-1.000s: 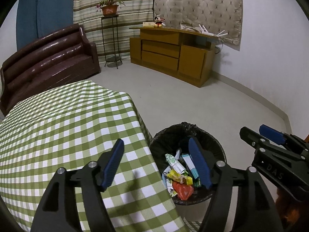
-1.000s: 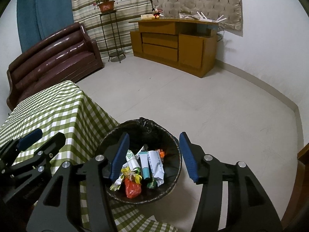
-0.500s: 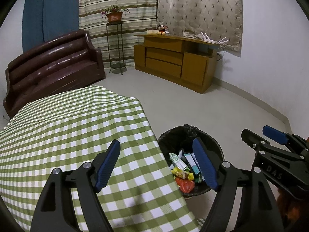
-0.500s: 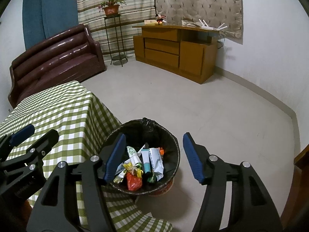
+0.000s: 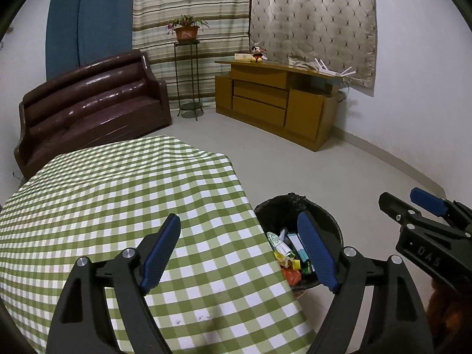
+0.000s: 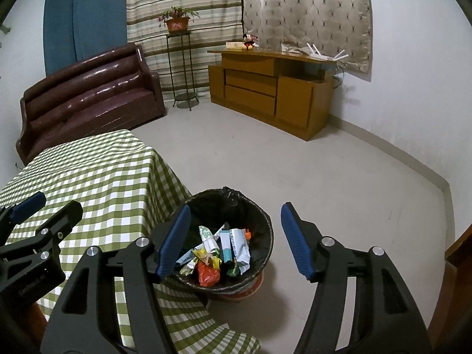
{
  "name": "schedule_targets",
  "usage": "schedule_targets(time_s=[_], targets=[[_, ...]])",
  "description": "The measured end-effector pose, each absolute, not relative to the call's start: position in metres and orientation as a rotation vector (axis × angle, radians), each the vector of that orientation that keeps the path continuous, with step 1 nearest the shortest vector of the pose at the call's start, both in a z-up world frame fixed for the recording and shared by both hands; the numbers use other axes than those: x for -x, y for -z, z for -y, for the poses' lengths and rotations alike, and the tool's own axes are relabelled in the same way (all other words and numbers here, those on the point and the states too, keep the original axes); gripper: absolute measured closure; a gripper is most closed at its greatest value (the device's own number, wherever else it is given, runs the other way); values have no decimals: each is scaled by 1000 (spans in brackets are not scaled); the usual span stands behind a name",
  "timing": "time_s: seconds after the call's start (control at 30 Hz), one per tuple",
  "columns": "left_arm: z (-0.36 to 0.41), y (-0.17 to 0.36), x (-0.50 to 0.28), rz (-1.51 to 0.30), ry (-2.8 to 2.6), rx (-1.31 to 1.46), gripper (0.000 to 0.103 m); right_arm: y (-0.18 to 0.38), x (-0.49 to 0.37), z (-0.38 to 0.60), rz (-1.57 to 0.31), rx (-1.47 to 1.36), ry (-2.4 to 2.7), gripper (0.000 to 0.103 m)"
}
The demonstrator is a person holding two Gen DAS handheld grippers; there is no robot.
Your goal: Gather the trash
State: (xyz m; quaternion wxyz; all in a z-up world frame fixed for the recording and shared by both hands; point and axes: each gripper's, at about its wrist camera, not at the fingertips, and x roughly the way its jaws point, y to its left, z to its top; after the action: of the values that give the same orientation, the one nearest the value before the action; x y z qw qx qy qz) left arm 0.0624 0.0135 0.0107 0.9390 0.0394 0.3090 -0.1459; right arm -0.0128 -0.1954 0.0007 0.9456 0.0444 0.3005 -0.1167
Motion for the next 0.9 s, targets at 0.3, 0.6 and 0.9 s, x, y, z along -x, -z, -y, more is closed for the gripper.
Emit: schedule_targets(time_s=[0.3, 0.6, 0.9], targets=[[-24, -23, -51, -607, 291, -61, 24, -12, 25, 192, -586, -83, 240, 40], [-27, -31, -42, -580, 293, -53, 23, -19, 35, 187, -561, -71, 241, 40], [-28, -32, -38, -576, 289, -50, 23, -20, 37, 184, -555, -67, 238, 40]])
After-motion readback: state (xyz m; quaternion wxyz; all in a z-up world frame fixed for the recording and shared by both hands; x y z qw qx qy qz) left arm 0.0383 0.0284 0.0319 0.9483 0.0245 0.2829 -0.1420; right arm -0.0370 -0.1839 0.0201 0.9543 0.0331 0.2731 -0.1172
